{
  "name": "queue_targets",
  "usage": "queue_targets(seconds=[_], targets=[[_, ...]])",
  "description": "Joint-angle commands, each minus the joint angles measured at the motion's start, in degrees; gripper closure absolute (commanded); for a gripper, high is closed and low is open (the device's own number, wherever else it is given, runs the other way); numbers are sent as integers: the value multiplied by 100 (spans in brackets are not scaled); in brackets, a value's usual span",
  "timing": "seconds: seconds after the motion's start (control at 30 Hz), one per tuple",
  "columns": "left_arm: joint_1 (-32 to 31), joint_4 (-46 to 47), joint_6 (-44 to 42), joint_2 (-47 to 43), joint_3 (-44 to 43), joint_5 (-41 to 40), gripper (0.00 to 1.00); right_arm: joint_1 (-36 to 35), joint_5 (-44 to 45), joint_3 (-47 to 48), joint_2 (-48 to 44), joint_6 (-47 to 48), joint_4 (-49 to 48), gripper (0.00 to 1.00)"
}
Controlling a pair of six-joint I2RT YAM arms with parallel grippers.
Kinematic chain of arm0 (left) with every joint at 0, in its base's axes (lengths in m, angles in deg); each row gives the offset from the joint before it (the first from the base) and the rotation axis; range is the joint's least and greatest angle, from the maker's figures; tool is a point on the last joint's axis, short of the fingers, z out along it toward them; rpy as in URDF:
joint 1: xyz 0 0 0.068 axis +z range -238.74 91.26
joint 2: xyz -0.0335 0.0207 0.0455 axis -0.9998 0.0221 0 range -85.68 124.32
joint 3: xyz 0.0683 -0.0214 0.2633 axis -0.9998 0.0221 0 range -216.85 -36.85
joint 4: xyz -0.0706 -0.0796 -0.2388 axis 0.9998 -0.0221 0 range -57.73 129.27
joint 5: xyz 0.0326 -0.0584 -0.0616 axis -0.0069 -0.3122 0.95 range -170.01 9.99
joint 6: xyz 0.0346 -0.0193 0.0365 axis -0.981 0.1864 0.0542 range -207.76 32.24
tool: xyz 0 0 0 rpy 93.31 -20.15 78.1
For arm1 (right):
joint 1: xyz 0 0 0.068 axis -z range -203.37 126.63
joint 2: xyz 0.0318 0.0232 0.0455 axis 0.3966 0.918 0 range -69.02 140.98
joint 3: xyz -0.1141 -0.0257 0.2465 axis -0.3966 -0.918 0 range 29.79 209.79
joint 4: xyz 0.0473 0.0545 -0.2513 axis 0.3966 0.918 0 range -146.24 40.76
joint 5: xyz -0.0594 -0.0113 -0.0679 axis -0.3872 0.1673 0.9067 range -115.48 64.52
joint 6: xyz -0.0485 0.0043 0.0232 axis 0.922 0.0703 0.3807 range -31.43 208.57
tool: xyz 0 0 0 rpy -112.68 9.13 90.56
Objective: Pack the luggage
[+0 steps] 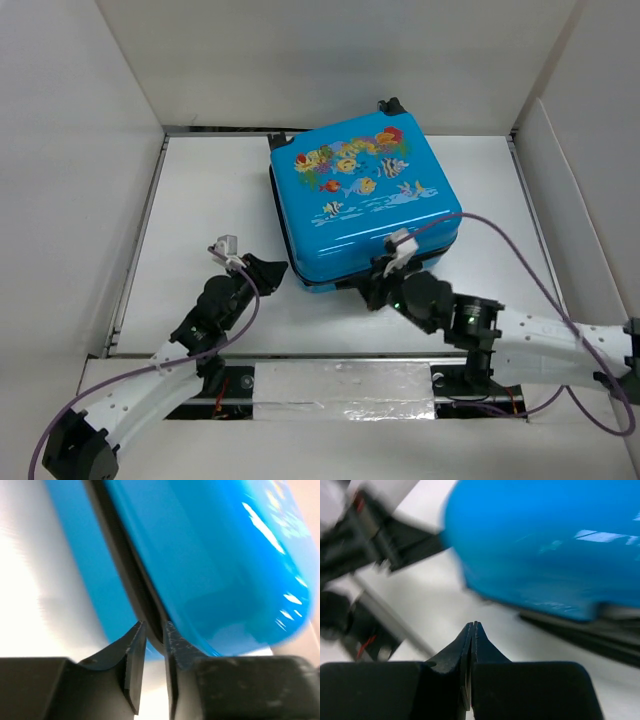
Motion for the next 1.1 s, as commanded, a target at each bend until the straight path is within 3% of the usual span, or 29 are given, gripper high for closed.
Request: queue_targets(seconds=[0.0,0.03,0.13,0.17,0.23,0.27,0.3,0.33,0.4,0.43,0.5,0.6,0.7,0.8,0.93,1.07], targets=[[-17,244,-95,313,-576,-749,79,834,377,314,-803,370,696,100],[70,575,-130,618,-856,-881,73,1098,429,420,-928,589,794,100],[394,903,-8,1487,-1488,-848,68,2380,517,745,-1192,1046,865,100],[500,956,80,1683,-1578,-734,68,3271,430,860,-1175,1162,865,100],[694,1366,325,2139,-1545,-340,68,4312,89,1027,-835,1416,682,100],[825,1552,405,2238,-1466,-259,67,4874,-462,1219,-623,1435,611,100],[887,1676,475,2291,-1378,-241,67,5959,-746,1273,-386,1418,358,100],[940,1825,520,2361,-1238,-267,67,6492,-1558,1343,156,1270,269,100],[1080,1897,503,2432,-1157,-233,66,7589,-2353,1554,730,1119,41,100],[1081,1879,468,2528,-1166,-49,66,7752,-2801,1642,1011,997,-83,99],[1081,1844,380,2599,-1166,75,66,7815,-2805,2037,1846,943,-364,98],[1081,1914,379,2652,-1008,277,66,7815,-3270,3044,3120,1118,300,92],[1081,2002,440,2643,-806,418,67,7868,-3929,3391,3946,1207,593,87],[1029,2318,494,2731,-569,664,68,7763,-4535,3383,4482,1145,101,79],[817,2232,484,3089,-542,271,71,7333,-4642,4331,5230,1654,1004,76],[817,2361,538,3021,-288,-109,74,7025,-4930,4797,5592,1857,1199,74]])
